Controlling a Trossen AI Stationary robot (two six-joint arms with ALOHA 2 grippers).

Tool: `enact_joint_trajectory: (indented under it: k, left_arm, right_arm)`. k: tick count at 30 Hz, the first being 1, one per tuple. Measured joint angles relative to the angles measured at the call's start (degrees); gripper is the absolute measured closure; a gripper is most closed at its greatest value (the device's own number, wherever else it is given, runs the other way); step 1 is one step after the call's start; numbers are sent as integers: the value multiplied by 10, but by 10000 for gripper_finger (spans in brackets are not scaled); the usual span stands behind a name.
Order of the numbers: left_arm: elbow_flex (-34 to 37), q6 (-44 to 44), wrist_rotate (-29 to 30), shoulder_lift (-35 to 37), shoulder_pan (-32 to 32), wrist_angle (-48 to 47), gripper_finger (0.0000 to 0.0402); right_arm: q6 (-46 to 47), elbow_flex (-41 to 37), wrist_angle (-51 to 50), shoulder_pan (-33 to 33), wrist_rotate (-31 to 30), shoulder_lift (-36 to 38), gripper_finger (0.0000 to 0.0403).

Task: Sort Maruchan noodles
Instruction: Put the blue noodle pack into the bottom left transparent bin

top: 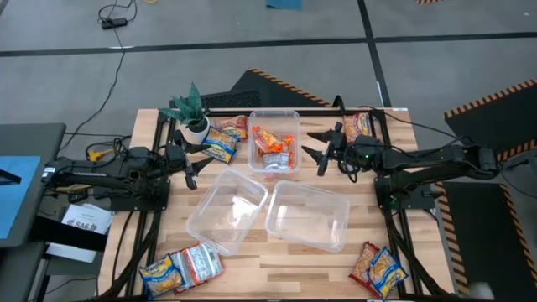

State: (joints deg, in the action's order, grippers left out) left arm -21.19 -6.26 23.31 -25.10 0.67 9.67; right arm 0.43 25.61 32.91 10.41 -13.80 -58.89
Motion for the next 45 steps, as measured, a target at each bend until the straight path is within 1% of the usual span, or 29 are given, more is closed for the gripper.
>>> enact_joint_trajectory:
  k: [6, 23, 25, 27, 30, 31, 32, 33, 34, 37, 38, 40, 43, 45]
  left_arm:
    - [0, -4, 0, 0, 0, 0, 226]
    - [0, -4, 3, 0, 0, 0, 226]
    - [0, 28, 33, -6, 0, -2, 226]
    - [0, 72, 97, -17, 0, -9, 226]
    - [0, 107, 200, -46, -7, -39, 226]
    - [0, 124, 219, -58, -15, -53, 226]
    - [-3, 147, 225, -70, -26, -74, 226]
    - [-8, 174, 217, -84, -40, -98, 226]
    - [-16, 202, 195, -99, -56, -126, 226]
    - [-40, 286, 107, -140, -104, -215, 226]
    - [-44, 306, 90, -154, -118, -241, 226]
    - [-46, 323, 86, -178, -142, -271, 226]
    - [-47, 338, 107, -205, -176, -284, 226]
    - [-48, 346, 99, -222, -197, -287, 226]
  right_arm:
    - [71, 0, 1, 4, -8, 0, 138]
    - [71, 0, 0, 10, -13, 0, 138]
    - [71, 0, 0, 10, -13, 0, 138]
    - [71, 0, -1, 10, -13, 0, 138]
    - [71, 0, -5, 10, -13, 0, 138]
    - [71, 0, -6, 10, -13, 0, 138]
    - [71, 0, -7, 10, -13, 0, 138]
    - [71, 0, -8, 10, -13, 0, 138]
    - [71, 0, -8, 10, -13, 0, 138]
    - [71, 0, -9, 10, -13, 0, 138]
    - [71, 0, -9, 10, -13, 0, 138]
    - [71, 0, -9, 10, -13, 0, 138]
    - [71, 0, -9, 10, -13, 0, 138]
    - [71, 0, -10, 10, -13, 0, 138]
